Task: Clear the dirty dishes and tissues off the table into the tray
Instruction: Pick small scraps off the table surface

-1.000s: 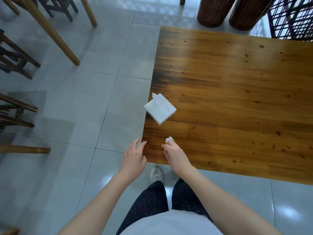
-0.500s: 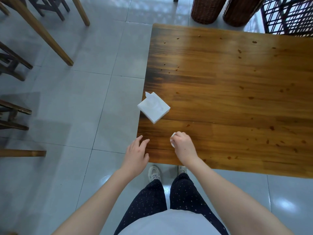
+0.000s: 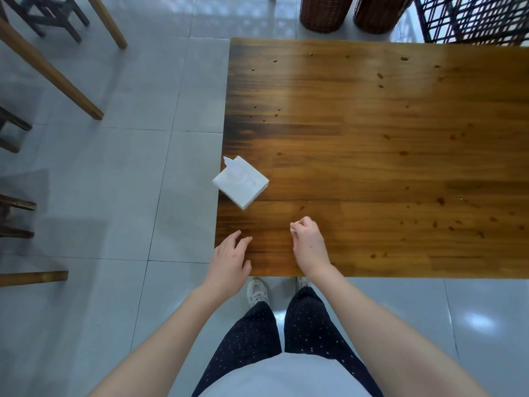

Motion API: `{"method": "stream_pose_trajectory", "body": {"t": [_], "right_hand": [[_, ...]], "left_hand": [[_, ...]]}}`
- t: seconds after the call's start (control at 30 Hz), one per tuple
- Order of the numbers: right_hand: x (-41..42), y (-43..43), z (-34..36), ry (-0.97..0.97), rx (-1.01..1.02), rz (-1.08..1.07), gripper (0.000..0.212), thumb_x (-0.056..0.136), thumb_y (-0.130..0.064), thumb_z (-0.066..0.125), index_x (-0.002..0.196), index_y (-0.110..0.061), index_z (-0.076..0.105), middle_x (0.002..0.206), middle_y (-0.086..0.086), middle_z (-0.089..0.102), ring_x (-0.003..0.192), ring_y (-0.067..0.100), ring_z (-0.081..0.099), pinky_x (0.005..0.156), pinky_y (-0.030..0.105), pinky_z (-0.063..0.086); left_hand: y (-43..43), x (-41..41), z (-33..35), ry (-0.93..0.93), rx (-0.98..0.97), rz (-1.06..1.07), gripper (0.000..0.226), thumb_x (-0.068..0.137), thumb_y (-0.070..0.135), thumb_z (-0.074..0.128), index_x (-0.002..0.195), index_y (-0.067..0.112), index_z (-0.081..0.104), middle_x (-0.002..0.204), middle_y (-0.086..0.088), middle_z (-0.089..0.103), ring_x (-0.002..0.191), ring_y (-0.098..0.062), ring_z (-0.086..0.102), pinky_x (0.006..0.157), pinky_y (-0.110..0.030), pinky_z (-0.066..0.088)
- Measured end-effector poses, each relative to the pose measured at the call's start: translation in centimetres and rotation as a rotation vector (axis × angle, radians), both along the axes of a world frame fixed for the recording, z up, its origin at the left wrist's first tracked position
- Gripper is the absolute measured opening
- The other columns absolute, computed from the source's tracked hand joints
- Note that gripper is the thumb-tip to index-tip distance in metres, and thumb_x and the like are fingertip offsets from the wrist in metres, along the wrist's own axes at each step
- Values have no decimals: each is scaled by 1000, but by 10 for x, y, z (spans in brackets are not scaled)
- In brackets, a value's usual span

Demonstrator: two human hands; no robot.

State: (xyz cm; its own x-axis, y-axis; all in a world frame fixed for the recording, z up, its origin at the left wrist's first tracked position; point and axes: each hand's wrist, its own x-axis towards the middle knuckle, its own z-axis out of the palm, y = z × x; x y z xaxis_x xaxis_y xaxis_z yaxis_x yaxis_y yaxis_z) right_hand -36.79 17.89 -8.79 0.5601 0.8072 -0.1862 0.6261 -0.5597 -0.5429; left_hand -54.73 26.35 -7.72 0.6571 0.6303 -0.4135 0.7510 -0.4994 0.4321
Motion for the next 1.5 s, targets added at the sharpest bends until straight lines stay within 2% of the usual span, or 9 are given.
{"method": "stream_pose_trajectory", "body": {"t": [0.2, 0.37, 0.6, 0.73, 0.83, 0.9, 1.1, 1.3, 1.5], "right_hand": [[-20, -36, -3, 29, 32, 156, 18, 90, -1, 59, 106, -3, 68, 98, 6, 61, 90, 16, 55, 79, 25, 51], [-6, -71, -3, 21, 8, 161, 20, 84, 10, 62, 100, 1, 70, 94, 9, 64, 85, 22, 58, 75, 32, 52], [52, -124, 0, 18, -18, -160, 16, 92, 1, 54, 98, 3, 69, 90, 2, 56, 86, 19, 53, 73, 25, 40], [65, -130, -1, 52, -22, -319, 19, 93, -2, 55, 106, 3, 68, 93, 6, 57, 87, 21, 56, 75, 26, 42], [56, -125, -1, 77, -9, -422, 20, 95, -5, 53, 107, 1, 68, 94, 2, 57, 86, 14, 53, 76, 23, 42], [48, -122, -1, 96, -2, -416, 19, 95, -6, 53, 106, 0, 68, 93, -1, 55, 85, 12, 53, 75, 21, 42], [57, -131, 2, 93, -15, -167, 14, 93, -3, 55, 98, -2, 69, 91, 1, 58, 86, 15, 56, 74, 17, 38], [122, -162, 5, 51, 12, -512, 13, 90, -2, 60, 97, 1, 71, 91, 7, 60, 89, 25, 59, 78, 26, 42], [111, -147, 1, 70, 2, -604, 18, 93, -6, 56, 103, 1, 69, 96, 7, 60, 87, 19, 55, 78, 27, 44]], "left_hand": [[-8, 18, 1, 26, 18, -77, 51, 97, 25, 49, 146, 24, 34, 156, -5, 25, 142, -23, 25, 116, -38, 21], [-15, 34, 2, 40, -21, -133, 51, 98, 27, 50, 146, 25, 33, 156, -4, 24, 143, -24, 24, 117, -39, 20], [-24, 58, 7, 44, -53, -201, 52, 99, 24, 48, 148, 24, 31, 157, -4, 22, 144, -26, 22, 118, -41, 20], [-30, 66, 9, 49, -43, -237, 52, 99, 21, 47, 148, 23, 30, 157, -6, 22, 144, -25, 21, 118, -40, 18], [-36, 72, 11, 67, -40, -255, 53, 99, 21, 46, 149, 23, 28, 158, -5, 20, 145, -25, 18, 119, -39, 17], [-41, 76, 12, 83, -49, -266, 54, 100, 22, 45, 150, 24, 25, 159, -5, 17, 147, -25, 14, 120, -40, 14], [-49, 90, 14, 106, -41, -277, 55, 101, 25, 44, 152, 25, 22, 161, -4, 10, 148, -25, 7, 121, -42, 10], [-48, 96, 14, 111, -27, -235, 55, 100, 25, 46, 151, 27, 24, 161, -3, 11, 148, -25, 9, 120, -41, 11], [-47, 93, 12, 115, -22, -179, 55, 100, 27, 47, 150, 27, 25, 160, -4, 13, 148, -25, 11, 119, -40, 12]]}}
